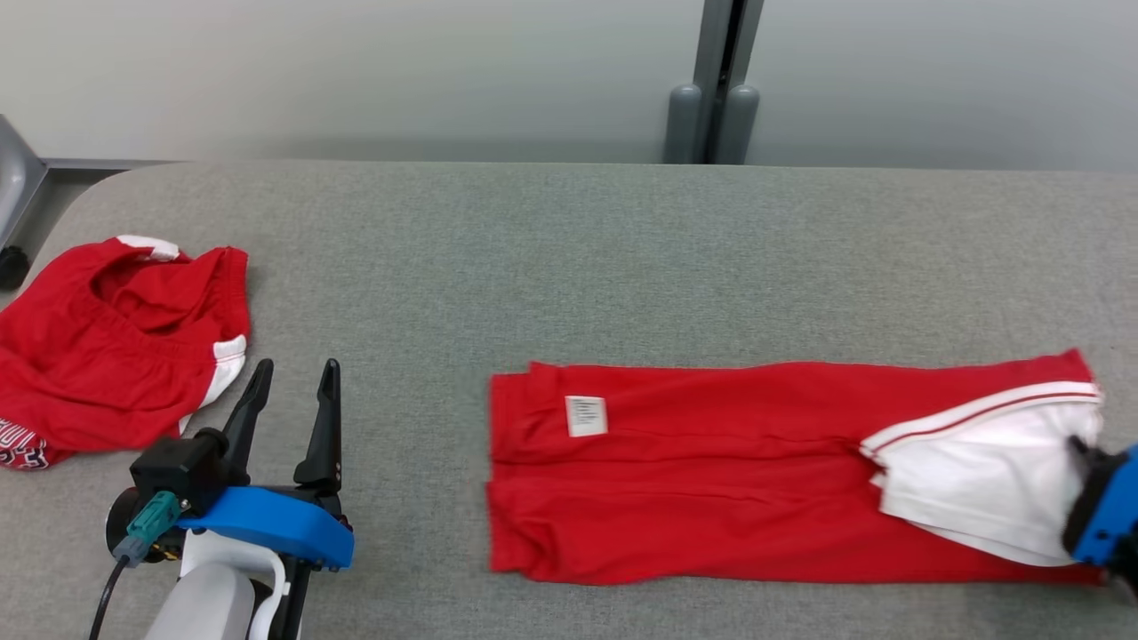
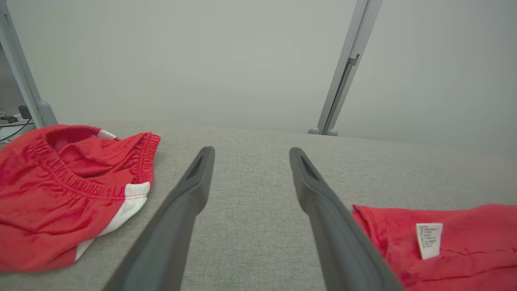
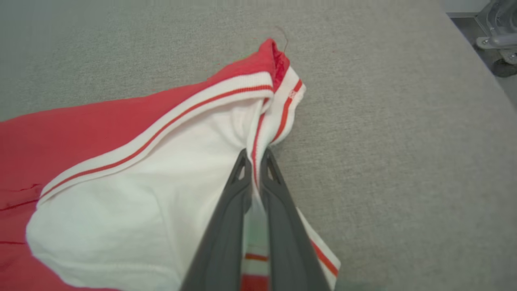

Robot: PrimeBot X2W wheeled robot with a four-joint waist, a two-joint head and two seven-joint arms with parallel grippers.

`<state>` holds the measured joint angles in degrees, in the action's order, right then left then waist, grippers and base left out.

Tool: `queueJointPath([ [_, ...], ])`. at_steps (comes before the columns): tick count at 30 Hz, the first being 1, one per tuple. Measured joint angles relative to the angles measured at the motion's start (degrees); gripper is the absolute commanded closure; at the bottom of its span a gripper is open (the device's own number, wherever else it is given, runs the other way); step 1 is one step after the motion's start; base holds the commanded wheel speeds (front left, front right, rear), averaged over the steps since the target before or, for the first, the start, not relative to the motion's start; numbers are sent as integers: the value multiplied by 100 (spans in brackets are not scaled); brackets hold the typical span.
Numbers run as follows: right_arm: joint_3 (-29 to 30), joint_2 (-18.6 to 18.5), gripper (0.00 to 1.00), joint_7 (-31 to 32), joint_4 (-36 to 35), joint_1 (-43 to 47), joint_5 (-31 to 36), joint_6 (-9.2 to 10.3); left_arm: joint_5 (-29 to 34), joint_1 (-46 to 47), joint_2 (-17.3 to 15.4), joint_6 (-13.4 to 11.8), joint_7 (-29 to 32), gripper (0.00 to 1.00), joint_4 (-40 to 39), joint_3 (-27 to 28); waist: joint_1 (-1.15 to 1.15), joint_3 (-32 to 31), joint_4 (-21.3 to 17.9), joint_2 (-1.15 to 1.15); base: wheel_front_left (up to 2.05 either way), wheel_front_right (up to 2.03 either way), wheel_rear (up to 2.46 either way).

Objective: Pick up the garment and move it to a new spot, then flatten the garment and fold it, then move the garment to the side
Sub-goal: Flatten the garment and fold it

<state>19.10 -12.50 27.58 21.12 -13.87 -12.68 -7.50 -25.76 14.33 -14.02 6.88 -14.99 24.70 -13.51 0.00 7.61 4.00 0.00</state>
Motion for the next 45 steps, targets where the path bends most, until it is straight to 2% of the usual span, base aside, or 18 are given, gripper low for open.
queueJointPath([
  [7, 683, -290, 100, 49, -538, 268, 322, 1, 15, -22, 14, 20, 0, 0, -21, 5, 0, -28, -107, 0, 0, 0, 0],
  [9, 822, -249, 100, 15, -721, 264, 303, 1, 25, -22, 20, 21, 0, 0, -20, 1, 0, -42, -113, 0, 0, 0, 0],
  [13, 733, -116, 100, 146, -1088, 333, 331, 1, 31, -22, 25, 22, 0, 0, -10, -18, 0, -80, -91, 0, 0, 0, 0],
  [20, -190, 242, 100, 622, -1837, 494, 155, 2, 32, -22, -5, 24, 0, 0, 25, -51, 0, -121, -38, 0, 0, 0, 0],
  [28, -1722, 394, 100, 726, -2210, 378, -11, 1, 29, -19, -20, 33, 0, 0, 15, -57, 0, -84, 16, 0, 0, 0, 0],
  [33, -2646, 572, 100, 504, -1817, -8, -164, 1, 29, 27, -4, 33, 0, 0, 23, -87, 0, -13, 57, 0, 0, 0, 0],
  [38, -3272, 736, 100, 326, -1178, -347, -248, 1, 40, 108, 19, 33, 0, 0, 32, -159, 0, 44, 141, 0, 0, 0, 0],
  [45, -3757, 856, 100, 107, -412, -667, -357, 1, 46, 119, 16, 51, 0, 0, 45, -176, 0, 94, 236, 0, 0, 0, 0],
])
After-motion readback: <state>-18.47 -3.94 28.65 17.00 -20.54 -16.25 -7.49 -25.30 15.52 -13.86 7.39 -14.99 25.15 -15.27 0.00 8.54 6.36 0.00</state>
